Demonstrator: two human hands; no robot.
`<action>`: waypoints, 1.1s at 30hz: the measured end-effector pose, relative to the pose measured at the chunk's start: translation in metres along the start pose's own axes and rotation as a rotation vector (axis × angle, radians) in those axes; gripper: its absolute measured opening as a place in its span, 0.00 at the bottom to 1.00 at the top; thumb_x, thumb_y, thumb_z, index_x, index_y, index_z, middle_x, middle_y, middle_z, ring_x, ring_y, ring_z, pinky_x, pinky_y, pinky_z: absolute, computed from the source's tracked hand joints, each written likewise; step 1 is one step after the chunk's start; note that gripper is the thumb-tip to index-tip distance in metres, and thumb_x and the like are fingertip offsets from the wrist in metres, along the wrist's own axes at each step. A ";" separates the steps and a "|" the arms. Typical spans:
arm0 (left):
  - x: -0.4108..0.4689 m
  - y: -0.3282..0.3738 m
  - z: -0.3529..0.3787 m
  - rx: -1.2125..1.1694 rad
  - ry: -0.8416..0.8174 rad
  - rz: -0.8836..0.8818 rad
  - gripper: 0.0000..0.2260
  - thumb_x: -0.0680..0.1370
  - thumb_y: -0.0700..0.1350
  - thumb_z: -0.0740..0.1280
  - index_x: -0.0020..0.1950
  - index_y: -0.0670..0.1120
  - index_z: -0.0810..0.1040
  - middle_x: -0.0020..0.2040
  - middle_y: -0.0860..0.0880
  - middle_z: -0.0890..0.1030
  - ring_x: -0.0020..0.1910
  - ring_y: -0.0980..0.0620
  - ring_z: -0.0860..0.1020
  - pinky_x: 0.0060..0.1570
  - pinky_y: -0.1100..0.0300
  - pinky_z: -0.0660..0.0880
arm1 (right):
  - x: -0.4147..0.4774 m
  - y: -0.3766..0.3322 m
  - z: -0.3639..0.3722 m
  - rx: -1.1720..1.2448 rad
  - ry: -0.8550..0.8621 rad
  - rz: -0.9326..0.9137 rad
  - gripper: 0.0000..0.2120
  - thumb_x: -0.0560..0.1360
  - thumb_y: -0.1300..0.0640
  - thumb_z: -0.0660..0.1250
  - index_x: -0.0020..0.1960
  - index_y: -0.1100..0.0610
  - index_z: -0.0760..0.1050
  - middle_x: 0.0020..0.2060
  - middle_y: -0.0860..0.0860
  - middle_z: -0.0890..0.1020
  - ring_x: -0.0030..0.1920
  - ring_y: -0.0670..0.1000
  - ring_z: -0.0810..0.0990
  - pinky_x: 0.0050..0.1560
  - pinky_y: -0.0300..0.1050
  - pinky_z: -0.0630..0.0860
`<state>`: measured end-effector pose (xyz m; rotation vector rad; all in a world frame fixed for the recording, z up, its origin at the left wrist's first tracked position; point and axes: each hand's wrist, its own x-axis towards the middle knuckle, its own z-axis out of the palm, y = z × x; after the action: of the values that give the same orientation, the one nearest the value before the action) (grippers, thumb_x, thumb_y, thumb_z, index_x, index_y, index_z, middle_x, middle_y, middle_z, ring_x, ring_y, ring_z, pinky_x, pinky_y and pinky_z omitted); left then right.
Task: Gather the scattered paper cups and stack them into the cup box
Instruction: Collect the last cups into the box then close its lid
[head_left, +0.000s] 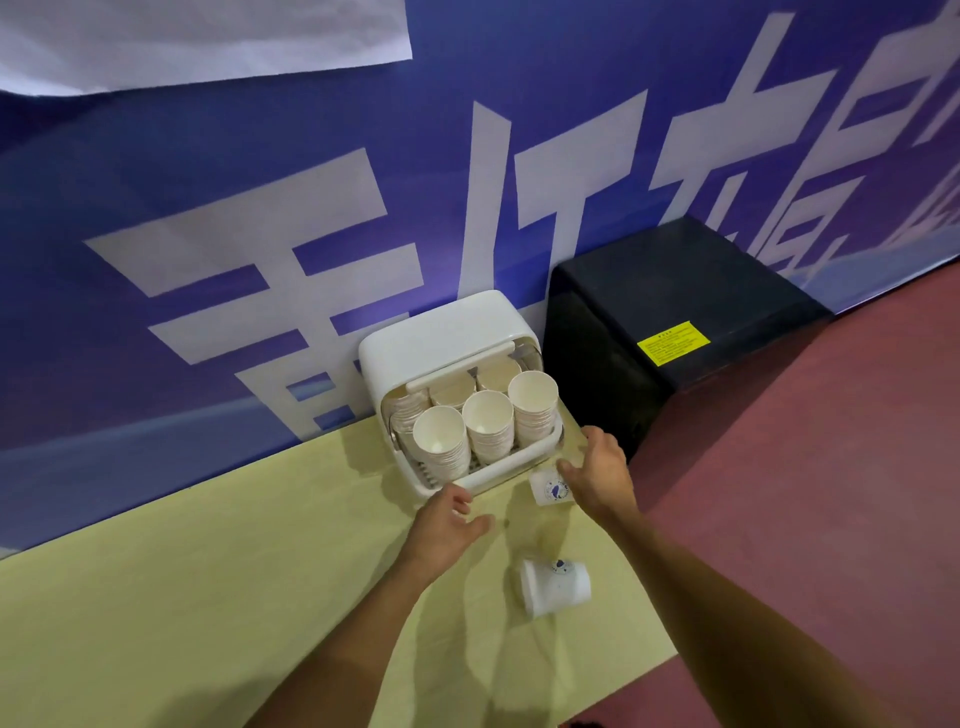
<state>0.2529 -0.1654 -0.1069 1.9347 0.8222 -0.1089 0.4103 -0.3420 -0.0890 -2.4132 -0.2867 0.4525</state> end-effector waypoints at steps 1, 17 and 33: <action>-0.005 0.001 0.006 0.025 -0.083 -0.005 0.19 0.68 0.55 0.77 0.52 0.51 0.75 0.51 0.52 0.78 0.43 0.55 0.77 0.46 0.57 0.76 | -0.004 0.007 0.003 -0.004 -0.019 0.038 0.31 0.75 0.52 0.71 0.73 0.61 0.65 0.66 0.60 0.72 0.66 0.61 0.71 0.65 0.54 0.70; -0.015 -0.006 0.075 0.332 -0.401 0.090 0.39 0.67 0.54 0.78 0.73 0.48 0.65 0.71 0.51 0.70 0.69 0.53 0.69 0.63 0.62 0.67 | -0.002 0.048 0.044 0.117 -0.106 0.232 0.35 0.75 0.42 0.70 0.71 0.63 0.63 0.63 0.64 0.74 0.64 0.65 0.73 0.62 0.58 0.73; -0.016 -0.015 0.075 0.321 -0.370 0.066 0.33 0.62 0.60 0.74 0.65 0.54 0.72 0.59 0.54 0.73 0.59 0.54 0.74 0.57 0.61 0.73 | 0.011 0.040 0.059 0.359 -0.111 0.314 0.45 0.67 0.40 0.75 0.77 0.55 0.61 0.65 0.62 0.70 0.64 0.63 0.73 0.66 0.56 0.72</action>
<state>0.2512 -0.2309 -0.1497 2.1473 0.5142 -0.5709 0.4008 -0.3358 -0.1599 -2.0863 0.1232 0.7150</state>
